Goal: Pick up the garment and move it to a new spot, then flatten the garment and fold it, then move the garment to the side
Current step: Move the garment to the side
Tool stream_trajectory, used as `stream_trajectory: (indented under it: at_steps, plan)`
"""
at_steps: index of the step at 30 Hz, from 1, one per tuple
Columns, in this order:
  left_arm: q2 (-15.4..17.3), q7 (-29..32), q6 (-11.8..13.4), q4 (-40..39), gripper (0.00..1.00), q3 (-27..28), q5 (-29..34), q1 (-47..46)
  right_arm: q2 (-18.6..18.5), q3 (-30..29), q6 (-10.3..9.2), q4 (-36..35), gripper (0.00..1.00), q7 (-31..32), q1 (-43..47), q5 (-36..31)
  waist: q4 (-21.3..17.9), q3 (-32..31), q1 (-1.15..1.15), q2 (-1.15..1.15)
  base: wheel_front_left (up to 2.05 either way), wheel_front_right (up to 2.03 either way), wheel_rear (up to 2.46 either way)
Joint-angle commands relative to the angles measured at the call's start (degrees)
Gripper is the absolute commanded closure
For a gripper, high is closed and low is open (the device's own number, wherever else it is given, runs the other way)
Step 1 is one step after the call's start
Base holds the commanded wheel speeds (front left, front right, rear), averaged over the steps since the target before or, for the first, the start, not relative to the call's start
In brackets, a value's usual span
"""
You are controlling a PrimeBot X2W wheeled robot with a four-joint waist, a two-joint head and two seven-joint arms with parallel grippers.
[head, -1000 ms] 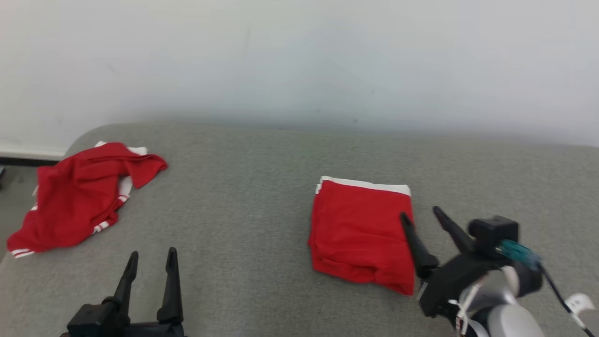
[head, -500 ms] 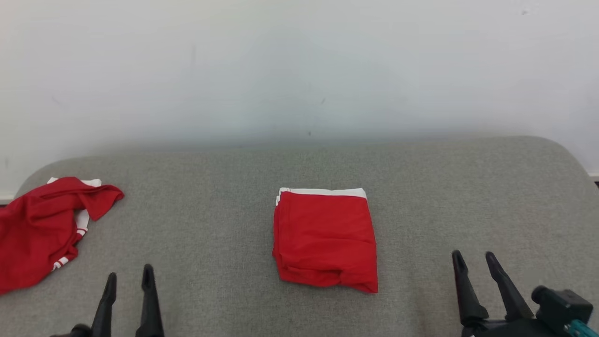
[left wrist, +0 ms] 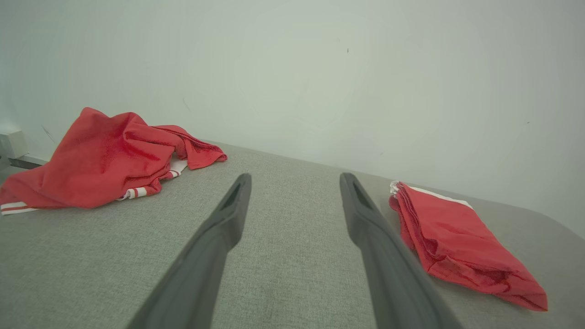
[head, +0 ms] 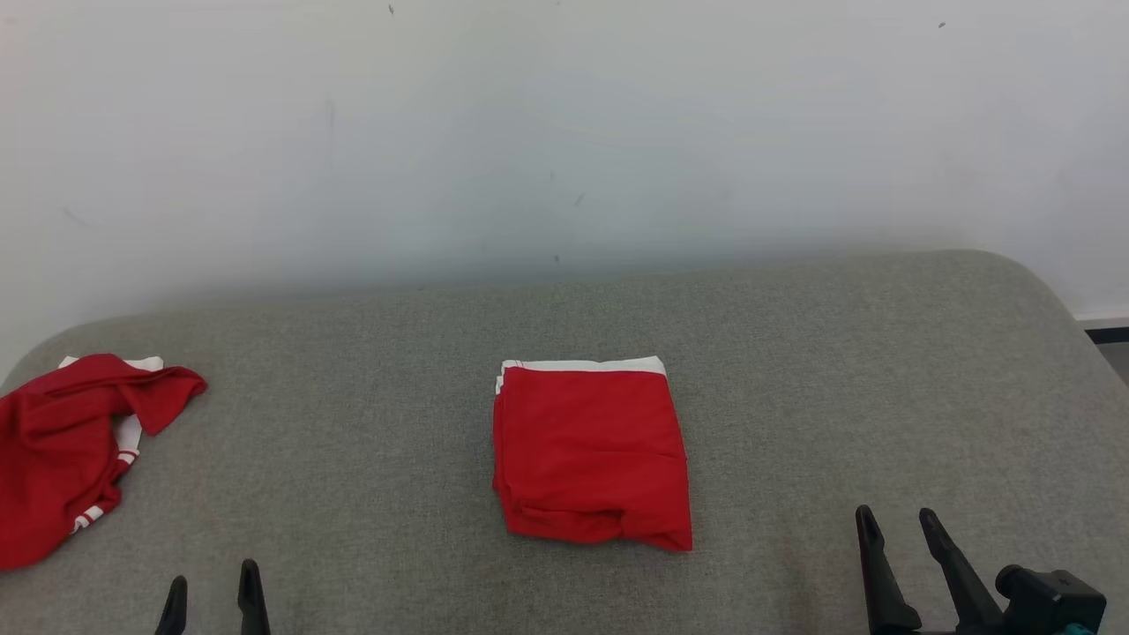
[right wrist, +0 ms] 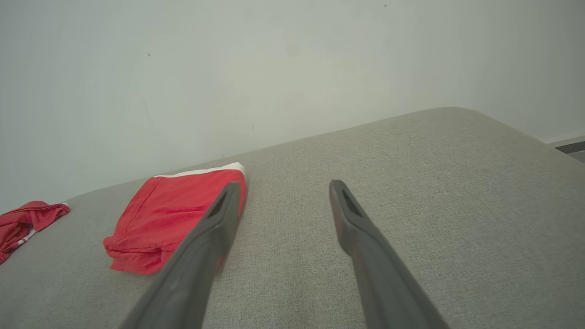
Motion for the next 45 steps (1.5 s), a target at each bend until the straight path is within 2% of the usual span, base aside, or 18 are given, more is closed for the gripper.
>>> stream_trajectory:
  at_steps: [1,9,29,33,35,36,42,44,45]
  plan:
    - [-0.1,-0.1,-0.2,0.3,0.0,0.6,0.7,1.2,0.0,0.1,-0.13,0.3,0.0,0.4,0.2,-0.5,0.0,0.2,0.0,0.0,0.0,0.0,0.0]
    - [0.4,-0.2,-0.9,1.1,0.0,-0.5,2.5,0.9,0.0,1.1,-0.13,0.5,0.0,0.8,-1.0,-0.2,0.7,0.6,0.0,0.0,0.0,0.0,0.0]
    - [0.3,0.7,0.1,0.1,0.0,-2.3,2.8,-0.3,0.0,1.9,-0.13,0.8,0.0,1.4,-1.2,1.7,2.5,1.1,0.0,0.0,0.0,0.0,0.0]
    - [0.4,1.0,0.4,-0.5,0.0,-2.9,3.3,-0.6,0.0,1.9,-0.13,0.5,0.0,3.4,-3.7,3.0,3.7,1.6,0.0,0.0,0.0,0.0,0.0]
    - [0.4,1.2,0.3,-0.9,0.0,-3.5,3.4,-0.8,0.0,1.4,-0.13,1.0,0.0,6.6,-5.9,3.5,4.5,2.0,0.0,0.0,0.0,0.0,0.0]
    - [0.4,1.5,0.0,-1.1,0.0,-4.2,3.6,-1.1,0.0,1.0,-0.13,2.1,0.0,12.4,-8.5,3.1,5.6,2.4,0.0,0.0,0.0,0.0,0.0]
    - [0.1,2.3,-1.0,-1.6,0.0,-7.0,4.6,-2.9,0.0,-7.0,-0.13,7.7,0.0,33.6,-19.3,-0.4,9.7,5.4,0.0,0.0,0.0,0.0,0.0]
    - [-0.4,2.1,-1.3,-1.6,0.0,-7.9,4.8,-4.0,0.0,-8.9,-0.11,10.4,0.0,41.6,-25.6,-2.2,12.0,7.1,0.0,0.0,0.0,0.0,0.0]
    - [-0.6,2.0,-1.4,-1.5,0.0,-8.1,4.7,-4.4,0.0,-9.7,-0.11,11.6,0.0,43.4,-27.3,-2.5,12.8,7.7,0.0,0.0,0.0,0.0,0.0]
